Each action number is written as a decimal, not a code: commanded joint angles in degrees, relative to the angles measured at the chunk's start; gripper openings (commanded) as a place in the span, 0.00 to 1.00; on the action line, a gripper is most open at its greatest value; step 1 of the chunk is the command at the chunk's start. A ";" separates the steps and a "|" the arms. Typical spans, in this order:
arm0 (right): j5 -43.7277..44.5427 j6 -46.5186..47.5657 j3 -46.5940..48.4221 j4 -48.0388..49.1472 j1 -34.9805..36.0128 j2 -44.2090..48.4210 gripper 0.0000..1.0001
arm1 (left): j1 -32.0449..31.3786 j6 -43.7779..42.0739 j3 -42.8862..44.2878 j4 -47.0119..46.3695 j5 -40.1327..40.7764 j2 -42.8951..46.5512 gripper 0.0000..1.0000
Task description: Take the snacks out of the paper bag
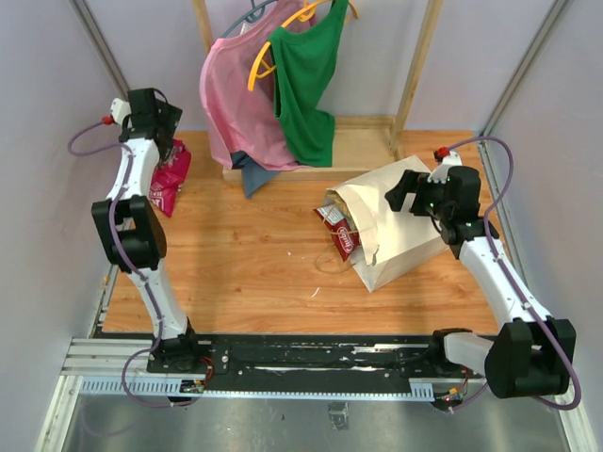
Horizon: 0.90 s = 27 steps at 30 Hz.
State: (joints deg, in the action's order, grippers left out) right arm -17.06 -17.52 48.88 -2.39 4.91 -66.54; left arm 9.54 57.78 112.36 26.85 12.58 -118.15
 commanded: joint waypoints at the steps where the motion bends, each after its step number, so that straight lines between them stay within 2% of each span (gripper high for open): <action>1: -1.22 0.15 -0.02 1.36 0.63 -0.68 0.99 | 0.50 -10.76 -20.26 -20.57 -3.05 14.01 1.00; 5: -2.41 -0.47 -0.10 2.01 0.71 -1.71 0.99 | 0.39 -13.62 -42.91 -32.02 -1.01 27.26 1.00; 9: -2.96 -0.68 -0.33 2.40 0.76 -1.76 0.99 | 0.47 -17.24 -64.22 -47.31 7.45 42.63 1.00; 11: -3.41 -0.99 -0.36 2.80 0.85 -1.82 0.99 | 1.53 -18.58 -72.77 -54.08 10.50 48.26 1.00; 12: -3.73 -1.19 -0.51 3.05 0.93 -1.94 0.98 | 3.47 -18.43 -75.40 -55.82 8.52 49.70 1.00; 14: -4.22 -1.38 -0.44 3.22 1.06 -2.15 0.99 | 8.16 -14.55 -75.78 -52.37 3.23 48.43 1.00; 17: -4.71 -1.66 -0.56 3.30 1.14 -1.94 0.99 | 13.01 -12.47 -71.67 -48.39 -8.86 39.67 0.94; 19: -4.83 -1.73 -0.71 3.41 1.24 -1.51 0.99 | 13.43 -11.85 -69.85 -48.73 -11.61 35.42 0.92; 23: -3.17 -1.11 -1.29 3.32 1.24 -0.21 0.99 | 13.71 -8.61 -69.70 -55.82 -16.22 30.72 0.90; 27: -2.38 -0.61 -1.24 2.58 1.25 0.02 0.99 | 13.73 -9.18 -63.36 -54.61 -20.09 24.75 0.78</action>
State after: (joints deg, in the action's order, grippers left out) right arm -20.49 -18.57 48.01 -0.30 4.93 -67.92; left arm 23.05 47.99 42.17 -23.62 -0.89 -89.38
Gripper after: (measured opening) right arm 0.986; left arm 0.837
